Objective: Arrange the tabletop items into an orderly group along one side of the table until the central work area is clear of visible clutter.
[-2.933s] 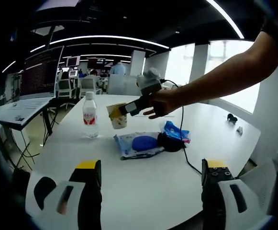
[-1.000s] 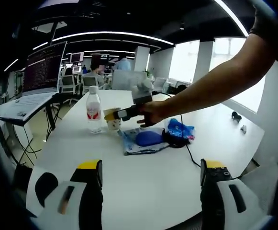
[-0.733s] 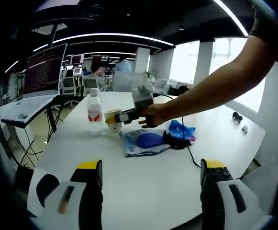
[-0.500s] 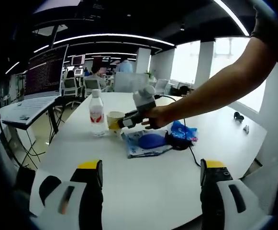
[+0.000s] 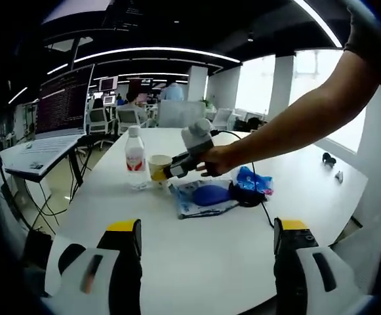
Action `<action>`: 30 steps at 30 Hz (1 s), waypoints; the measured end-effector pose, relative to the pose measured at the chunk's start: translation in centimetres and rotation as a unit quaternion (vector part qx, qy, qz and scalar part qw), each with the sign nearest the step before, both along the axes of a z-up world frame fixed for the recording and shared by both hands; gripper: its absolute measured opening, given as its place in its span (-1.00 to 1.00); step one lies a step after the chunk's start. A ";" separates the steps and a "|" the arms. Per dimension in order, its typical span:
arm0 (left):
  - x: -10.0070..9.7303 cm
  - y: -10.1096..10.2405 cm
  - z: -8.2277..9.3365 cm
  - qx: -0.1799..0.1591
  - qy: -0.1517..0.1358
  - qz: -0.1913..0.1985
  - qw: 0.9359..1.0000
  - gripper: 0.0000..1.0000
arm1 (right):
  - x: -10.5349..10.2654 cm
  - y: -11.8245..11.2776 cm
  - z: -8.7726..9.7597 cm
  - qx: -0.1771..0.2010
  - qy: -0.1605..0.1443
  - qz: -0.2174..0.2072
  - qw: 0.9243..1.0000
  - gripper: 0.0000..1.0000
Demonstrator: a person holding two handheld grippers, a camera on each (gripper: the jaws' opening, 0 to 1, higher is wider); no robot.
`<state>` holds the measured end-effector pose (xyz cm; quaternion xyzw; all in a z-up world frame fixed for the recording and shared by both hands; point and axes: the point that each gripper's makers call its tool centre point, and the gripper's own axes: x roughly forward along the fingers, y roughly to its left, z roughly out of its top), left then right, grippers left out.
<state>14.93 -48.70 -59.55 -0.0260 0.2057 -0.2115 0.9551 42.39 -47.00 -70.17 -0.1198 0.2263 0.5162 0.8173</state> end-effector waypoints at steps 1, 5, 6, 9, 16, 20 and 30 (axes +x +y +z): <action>0.0 0.0 0.1 -0.001 0.000 0.000 1.000 0.64 | 0.0 -0.1 0.0 -0.004 -0.002 0.002 1.000 -0.17; 0.0 -0.1 0.2 0.000 -0.001 -0.001 1.000 0.64 | -0.3 -0.1 0.0 -0.004 0.010 0.004 1.000 -0.16; -0.1 -0.1 0.2 0.001 -0.002 -0.001 1.000 0.64 | -0.4 -0.1 0.0 -0.001 0.016 0.002 1.000 -0.15; -0.1 0.0 0.2 0.003 -0.002 -0.001 1.000 0.64 | -0.4 -0.3 0.0 -0.004 0.019 -0.001 1.000 -0.14; -0.1 0.2 0.4 0.007 -0.002 0.002 1.000 0.63 | -0.7 -0.5 0.1 -0.003 0.027 0.004 1.000 -0.05; -0.1 0.4 0.6 0.012 -0.003 0.003 1.000 0.63 | -0.7 -0.4 0.2 -0.005 0.026 0.004 1.000 -0.01; -0.3 0.5 0.6 0.016 -0.002 0.004 1.000 0.62 | -0.7 -0.7 1.4 0.010 0.033 -0.016 0.999 0.04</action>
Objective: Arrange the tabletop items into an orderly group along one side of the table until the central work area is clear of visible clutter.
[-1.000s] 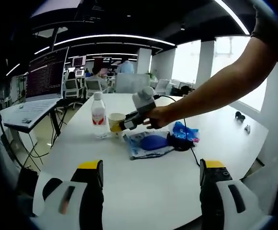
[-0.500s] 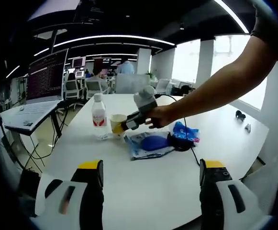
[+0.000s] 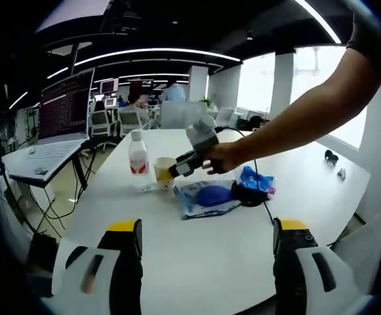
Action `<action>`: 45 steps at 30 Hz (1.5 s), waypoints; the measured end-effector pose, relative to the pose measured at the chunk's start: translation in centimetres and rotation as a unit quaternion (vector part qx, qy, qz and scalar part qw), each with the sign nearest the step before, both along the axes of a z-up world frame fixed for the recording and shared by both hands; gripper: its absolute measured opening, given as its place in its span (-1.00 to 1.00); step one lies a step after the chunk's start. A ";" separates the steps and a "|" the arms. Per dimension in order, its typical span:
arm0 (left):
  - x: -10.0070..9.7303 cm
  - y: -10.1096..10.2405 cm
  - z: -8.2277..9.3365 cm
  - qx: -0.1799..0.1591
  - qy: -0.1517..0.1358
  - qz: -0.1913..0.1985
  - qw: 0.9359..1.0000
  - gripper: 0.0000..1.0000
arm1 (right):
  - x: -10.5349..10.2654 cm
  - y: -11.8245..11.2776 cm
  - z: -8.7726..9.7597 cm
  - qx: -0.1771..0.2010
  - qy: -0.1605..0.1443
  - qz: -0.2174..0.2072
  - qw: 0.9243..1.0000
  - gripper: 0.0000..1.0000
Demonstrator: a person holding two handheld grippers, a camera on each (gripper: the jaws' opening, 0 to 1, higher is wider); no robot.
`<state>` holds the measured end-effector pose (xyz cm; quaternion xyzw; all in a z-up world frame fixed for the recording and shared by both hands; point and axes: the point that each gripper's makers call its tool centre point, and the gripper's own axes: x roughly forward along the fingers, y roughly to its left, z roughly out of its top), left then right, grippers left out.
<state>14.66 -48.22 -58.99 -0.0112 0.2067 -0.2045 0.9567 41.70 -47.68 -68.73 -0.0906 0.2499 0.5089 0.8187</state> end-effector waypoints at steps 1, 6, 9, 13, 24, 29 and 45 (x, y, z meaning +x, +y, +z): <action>0.0 0.0 0.0 0.000 0.000 -0.001 1.000 0.62 | -0.1 0.1 0.1 -0.001 -0.001 0.001 1.000 0.06; 0.1 -0.4 0.1 0.002 -0.001 -0.010 1.000 0.61 | -0.1 -0.2 1.0 -0.008 -0.016 0.005 1.000 0.16; 0.0 -0.5 0.2 0.003 -0.002 -0.012 1.000 0.61 | 0.0 -0.6 1.6 -0.001 -0.016 0.001 1.000 0.16; 0.0 -0.5 0.3 0.002 -0.005 -0.013 1.000 0.61 | 0.0 -1.2 2.2 -0.004 -0.025 0.002 1.000 0.16; -0.3 -0.9 0.6 0.002 -0.008 -0.018 1.000 0.61 | -0.3 -1.9 4.0 0.000 -0.036 -0.004 0.999 0.14; -0.6 -1.3 0.5 0.001 -0.007 -0.023 1.000 0.61 | -0.6 -2.6 4.9 0.000 -0.044 -0.005 0.999 0.14; -0.8 -2.1 1.4 -0.005 -0.020 -0.034 0.999 0.60 | -1.6 -7.7 6.5 -0.001 -0.051 -0.054 0.997 0.13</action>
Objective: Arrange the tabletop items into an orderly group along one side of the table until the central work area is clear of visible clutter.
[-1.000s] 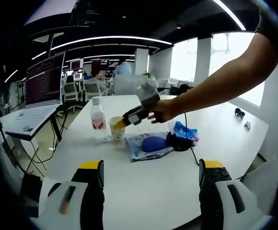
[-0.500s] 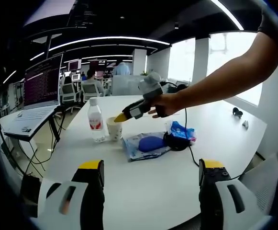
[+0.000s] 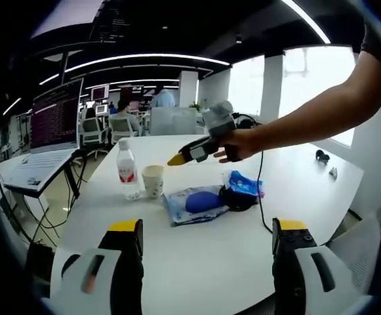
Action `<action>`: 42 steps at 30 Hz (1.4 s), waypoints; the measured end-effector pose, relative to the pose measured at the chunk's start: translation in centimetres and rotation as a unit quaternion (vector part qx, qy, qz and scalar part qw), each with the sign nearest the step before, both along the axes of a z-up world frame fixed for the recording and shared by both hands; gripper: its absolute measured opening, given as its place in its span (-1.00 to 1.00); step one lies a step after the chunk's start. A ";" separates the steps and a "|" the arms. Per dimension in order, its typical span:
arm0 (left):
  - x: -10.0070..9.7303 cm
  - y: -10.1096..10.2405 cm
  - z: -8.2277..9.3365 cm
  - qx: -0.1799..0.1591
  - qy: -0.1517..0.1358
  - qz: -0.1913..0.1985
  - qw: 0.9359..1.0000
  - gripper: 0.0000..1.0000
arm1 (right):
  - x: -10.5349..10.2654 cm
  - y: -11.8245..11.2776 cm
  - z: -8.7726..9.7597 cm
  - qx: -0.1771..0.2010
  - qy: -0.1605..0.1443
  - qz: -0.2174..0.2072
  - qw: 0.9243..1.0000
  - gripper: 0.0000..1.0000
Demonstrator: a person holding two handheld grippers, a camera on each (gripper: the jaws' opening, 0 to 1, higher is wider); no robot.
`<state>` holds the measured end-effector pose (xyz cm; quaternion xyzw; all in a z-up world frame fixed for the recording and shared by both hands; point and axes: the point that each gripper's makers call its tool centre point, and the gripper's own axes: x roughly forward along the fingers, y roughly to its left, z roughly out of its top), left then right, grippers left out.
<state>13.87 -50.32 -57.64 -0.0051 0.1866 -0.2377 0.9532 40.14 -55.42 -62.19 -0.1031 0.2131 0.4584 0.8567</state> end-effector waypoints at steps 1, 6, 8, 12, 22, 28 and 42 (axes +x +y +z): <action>0.0 -0.1 0.0 0.000 -0.001 -0.001 1.000 0.59 | -0.1 -0.3 0.1 0.002 -0.001 -0.002 1.000 0.12; 0.0 -0.4 0.1 -0.002 -0.003 -0.007 1.000 0.59 | -0.7 -2.1 0.5 0.006 -0.002 -0.018 1.000 0.12; 0.0 -0.5 0.1 -0.002 -0.003 -0.010 1.000 0.59 | -1.0 -3.0 0.6 0.011 -0.002 -0.029 1.000 0.12; -0.1 -0.6 0.0 -0.002 -0.002 -0.013 1.000 0.58 | -1.7 -4.8 0.5 0.013 0.000 -0.047 0.999 0.12; 0.0 -0.8 0.0 -0.004 -0.004 -0.017 1.000 0.57 | -3.5 -8.7 -0.4 0.031 0.014 -0.103 0.994 0.10; 0.3 -1.3 -0.1 -0.001 -0.002 -0.025 1.000 0.55 | -4.7 -12.1 -1.1 0.040 0.020 -0.141 0.989 0.10; 0.7 -3.0 0.1 -0.003 -0.008 -0.057 0.998 0.54 | -6.7 -17.0 -1.3 0.068 0.024 -0.207 0.976 0.09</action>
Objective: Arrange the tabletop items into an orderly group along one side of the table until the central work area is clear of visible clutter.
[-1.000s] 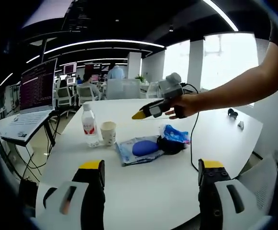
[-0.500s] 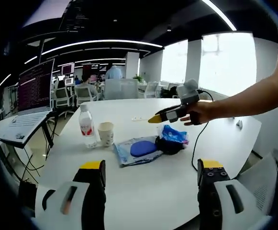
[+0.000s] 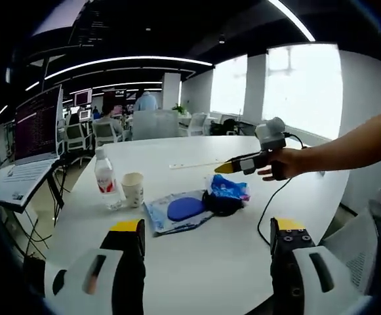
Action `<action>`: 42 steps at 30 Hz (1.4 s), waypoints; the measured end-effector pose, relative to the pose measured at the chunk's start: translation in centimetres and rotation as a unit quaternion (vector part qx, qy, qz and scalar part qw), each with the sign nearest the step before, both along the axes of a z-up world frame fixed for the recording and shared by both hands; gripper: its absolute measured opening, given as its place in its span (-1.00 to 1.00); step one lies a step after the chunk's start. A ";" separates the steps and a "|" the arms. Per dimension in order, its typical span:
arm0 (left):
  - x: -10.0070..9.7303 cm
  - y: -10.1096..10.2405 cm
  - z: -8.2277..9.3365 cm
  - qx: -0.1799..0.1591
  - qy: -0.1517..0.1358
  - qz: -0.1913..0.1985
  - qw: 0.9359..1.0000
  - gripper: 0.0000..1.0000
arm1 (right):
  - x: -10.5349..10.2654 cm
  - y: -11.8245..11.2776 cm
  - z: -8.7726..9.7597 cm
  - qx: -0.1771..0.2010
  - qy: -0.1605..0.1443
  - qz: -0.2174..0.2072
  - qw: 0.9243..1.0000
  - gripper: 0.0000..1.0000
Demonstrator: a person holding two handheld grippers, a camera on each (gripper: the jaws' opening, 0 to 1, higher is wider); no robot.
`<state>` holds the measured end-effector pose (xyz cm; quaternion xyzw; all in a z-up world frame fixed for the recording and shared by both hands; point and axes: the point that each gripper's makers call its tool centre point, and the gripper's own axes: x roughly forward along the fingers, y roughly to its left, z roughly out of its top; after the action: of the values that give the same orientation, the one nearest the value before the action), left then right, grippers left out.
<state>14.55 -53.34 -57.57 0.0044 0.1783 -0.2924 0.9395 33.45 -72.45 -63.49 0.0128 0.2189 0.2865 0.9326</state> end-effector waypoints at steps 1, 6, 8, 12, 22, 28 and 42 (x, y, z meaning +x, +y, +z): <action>0.0 0.0 0.0 0.001 0.000 -0.001 1.000 0.54 | -0.1 -0.1 0.0 -0.002 0.000 -0.001 1.000 0.09; 0.0 -0.1 0.0 0.003 -0.001 -0.003 1.000 0.54 | -0.4 -0.7 0.4 0.002 -0.006 -0.009 1.000 0.09; 0.1 -0.3 0.0 0.002 0.000 -0.005 1.000 0.54 | -0.7 -0.8 0.7 0.002 -0.010 -0.011 1.000 0.09; 0.2 -0.8 -0.2 0.004 0.001 -0.010 1.000 0.54 | -1.0 -1.2 0.9 0.004 -0.013 -0.016 1.000 0.09; 0.9 -2.2 -0.4 -0.008 0.007 -0.027 1.000 0.49 | -2.1 -2.6 0.7 0.010 -0.010 -0.038 0.999 0.08; 2.1 -2.9 -0.3 -0.015 0.008 -0.033 0.999 0.48 | -2.8 -3.0 0.7 0.011 -0.008 -0.053 0.999 0.08; 4.9 -4.7 0.2 -0.052 0.015 -0.039 0.998 0.42 | -3.2 -3.8 0.4 0.025 -0.001 -0.085 0.996 0.06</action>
<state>19.45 -58.02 -57.37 -0.0418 0.1771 -0.3380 0.9234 30.22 -76.28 -63.05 0.0541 0.2092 0.2117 0.9532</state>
